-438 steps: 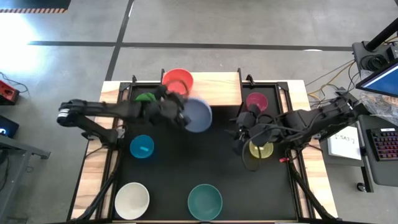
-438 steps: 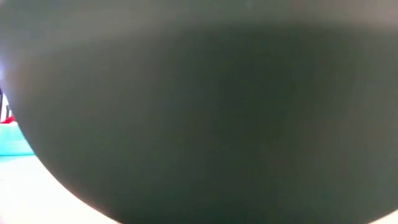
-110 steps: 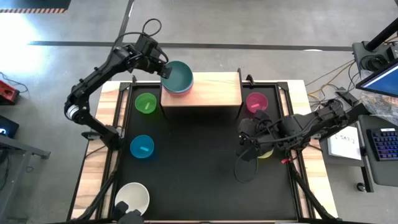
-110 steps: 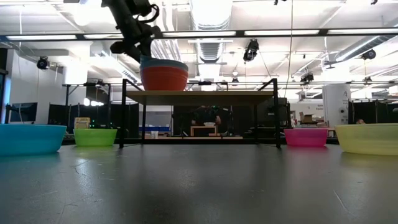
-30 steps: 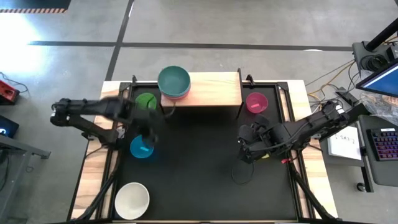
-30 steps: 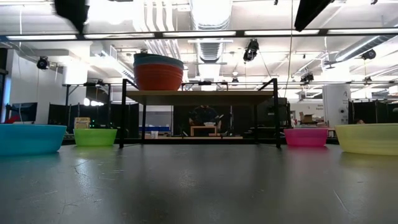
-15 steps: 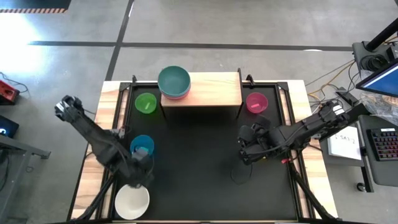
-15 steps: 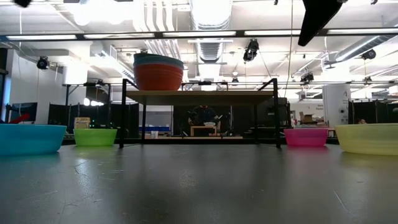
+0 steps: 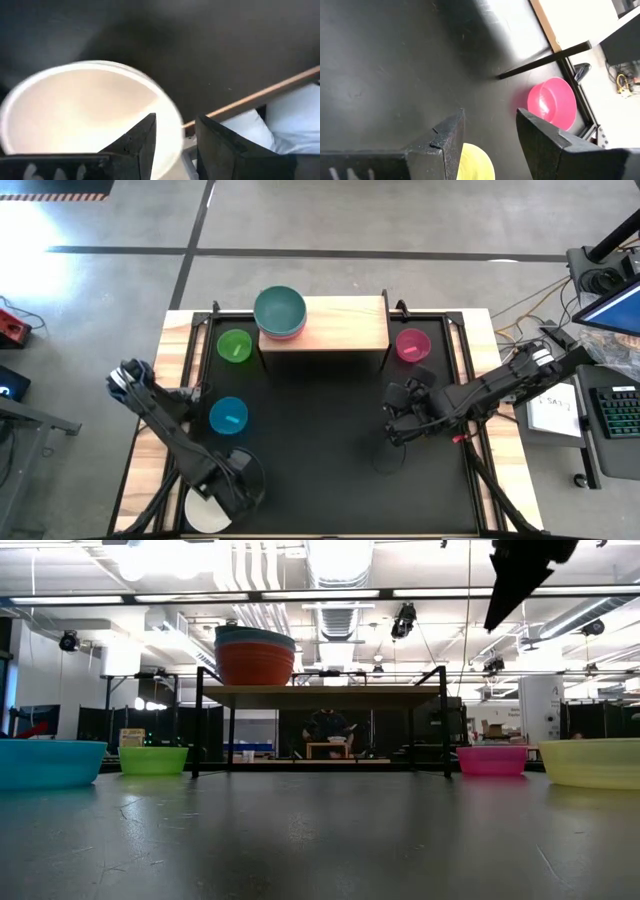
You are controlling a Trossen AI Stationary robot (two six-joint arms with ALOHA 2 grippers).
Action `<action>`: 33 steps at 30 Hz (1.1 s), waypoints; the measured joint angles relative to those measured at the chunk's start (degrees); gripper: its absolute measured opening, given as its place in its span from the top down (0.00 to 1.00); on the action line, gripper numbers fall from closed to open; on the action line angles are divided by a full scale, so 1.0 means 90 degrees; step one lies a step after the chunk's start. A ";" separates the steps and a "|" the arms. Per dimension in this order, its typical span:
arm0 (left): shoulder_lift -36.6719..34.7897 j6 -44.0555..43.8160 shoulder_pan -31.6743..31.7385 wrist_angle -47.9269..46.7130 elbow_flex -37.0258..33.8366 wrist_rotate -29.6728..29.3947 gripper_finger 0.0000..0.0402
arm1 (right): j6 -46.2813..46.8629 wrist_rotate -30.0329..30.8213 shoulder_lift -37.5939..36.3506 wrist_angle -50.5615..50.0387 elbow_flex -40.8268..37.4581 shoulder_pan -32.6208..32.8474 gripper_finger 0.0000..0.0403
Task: Place and stack bowls onto a shelf
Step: Stack the white bowl on top of the green bowl on the shelf
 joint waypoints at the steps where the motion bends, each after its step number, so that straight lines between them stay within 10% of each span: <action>1: 0.0124 0.0098 -0.0012 0.0004 0.0133 0.0004 0.70 | -0.0002 0.0000 0.0000 0.0002 -0.0042 0.0000 0.59; 18: 0.0702 -0.0394 -0.0370 0.0631 -0.0196 0.0121 0.71 | 0.0069 -0.0053 0.0000 -0.0044 -0.0481 0.0029 0.59; 33: 0.0681 0.0425 -0.0349 0.1143 -0.0357 0.0425 0.99 | 0.0161 -0.0053 0.0000 -0.0046 -0.0491 0.0029 0.59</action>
